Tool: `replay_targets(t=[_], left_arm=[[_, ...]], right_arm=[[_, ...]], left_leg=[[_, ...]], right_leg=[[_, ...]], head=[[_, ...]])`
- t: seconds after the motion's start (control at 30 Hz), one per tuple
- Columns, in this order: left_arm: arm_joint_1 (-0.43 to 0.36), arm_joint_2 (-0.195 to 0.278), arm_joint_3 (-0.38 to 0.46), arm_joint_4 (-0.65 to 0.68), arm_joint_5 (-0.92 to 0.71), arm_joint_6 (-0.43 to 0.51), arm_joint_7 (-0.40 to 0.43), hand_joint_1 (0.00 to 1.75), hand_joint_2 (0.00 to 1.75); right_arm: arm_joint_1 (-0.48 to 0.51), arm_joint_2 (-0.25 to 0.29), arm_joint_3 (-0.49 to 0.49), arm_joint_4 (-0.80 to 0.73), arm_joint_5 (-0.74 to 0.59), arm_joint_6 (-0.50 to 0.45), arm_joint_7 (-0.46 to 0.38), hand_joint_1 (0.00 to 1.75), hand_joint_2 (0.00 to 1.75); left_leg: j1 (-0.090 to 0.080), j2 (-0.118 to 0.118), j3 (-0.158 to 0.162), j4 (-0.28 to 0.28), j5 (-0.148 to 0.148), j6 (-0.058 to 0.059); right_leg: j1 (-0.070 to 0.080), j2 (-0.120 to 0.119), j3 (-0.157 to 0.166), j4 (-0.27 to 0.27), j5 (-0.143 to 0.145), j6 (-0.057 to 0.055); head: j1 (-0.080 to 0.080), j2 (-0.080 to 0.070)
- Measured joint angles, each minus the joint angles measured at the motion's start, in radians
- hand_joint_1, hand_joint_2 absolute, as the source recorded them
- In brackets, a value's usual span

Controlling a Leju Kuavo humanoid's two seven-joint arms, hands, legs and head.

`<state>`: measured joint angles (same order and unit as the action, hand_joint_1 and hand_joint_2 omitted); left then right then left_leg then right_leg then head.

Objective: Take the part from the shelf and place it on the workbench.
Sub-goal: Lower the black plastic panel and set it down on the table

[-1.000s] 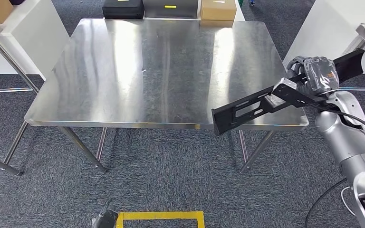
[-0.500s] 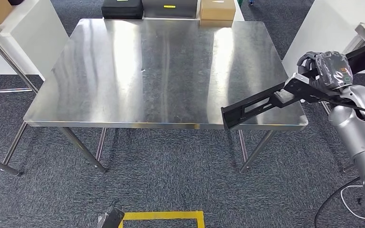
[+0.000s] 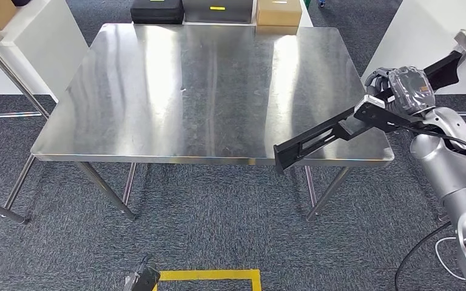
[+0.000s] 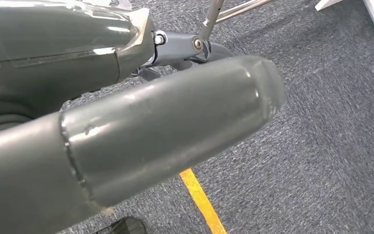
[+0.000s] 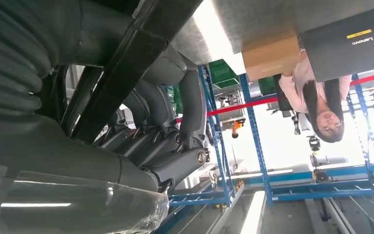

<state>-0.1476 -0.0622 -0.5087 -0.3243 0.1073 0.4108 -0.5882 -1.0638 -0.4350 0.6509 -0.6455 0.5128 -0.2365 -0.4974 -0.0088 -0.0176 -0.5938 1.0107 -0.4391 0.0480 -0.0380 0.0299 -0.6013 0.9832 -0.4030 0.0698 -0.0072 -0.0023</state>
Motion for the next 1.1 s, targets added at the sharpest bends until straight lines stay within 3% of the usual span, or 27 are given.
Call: replay_targets(t=[0.53,0.83,1.1], left_arm=[[0.000,0.001,-0.009,0.004,0.000,0.006,0.000,0.00,0.00],[0.000,0.002,-0.013,0.007,0.000,0.012,0.001,0.00,0.00],[0.000,0.004,-0.014,0.008,0.001,0.016,0.001,0.00,0.00]], right_arm=[[0.011,0.003,0.015,-0.002,-0.007,-0.004,-0.005,1.52,1.75],[0.057,0.040,0.023,-0.028,-0.015,-0.069,-0.006,1.52,1.75],[0.075,0.058,0.027,-0.054,-0.003,-0.070,-0.004,1.52,1.75]], left_leg=[[0.000,0.000,0.000,0.000,0.000,0.000],[0.000,0.001,0.000,0.000,0.000,0.000],[0.001,0.001,0.000,0.000,0.000,0.000]], right_leg=[[0.000,0.000,0.000,0.000,0.000,0.000],[0.000,0.000,0.000,0.000,0.000,0.000],[0.000,0.000,0.000,0.000,0.000,0.000]], head=[[0.000,0.000],[0.000,0.000],[0.000,0.000]])
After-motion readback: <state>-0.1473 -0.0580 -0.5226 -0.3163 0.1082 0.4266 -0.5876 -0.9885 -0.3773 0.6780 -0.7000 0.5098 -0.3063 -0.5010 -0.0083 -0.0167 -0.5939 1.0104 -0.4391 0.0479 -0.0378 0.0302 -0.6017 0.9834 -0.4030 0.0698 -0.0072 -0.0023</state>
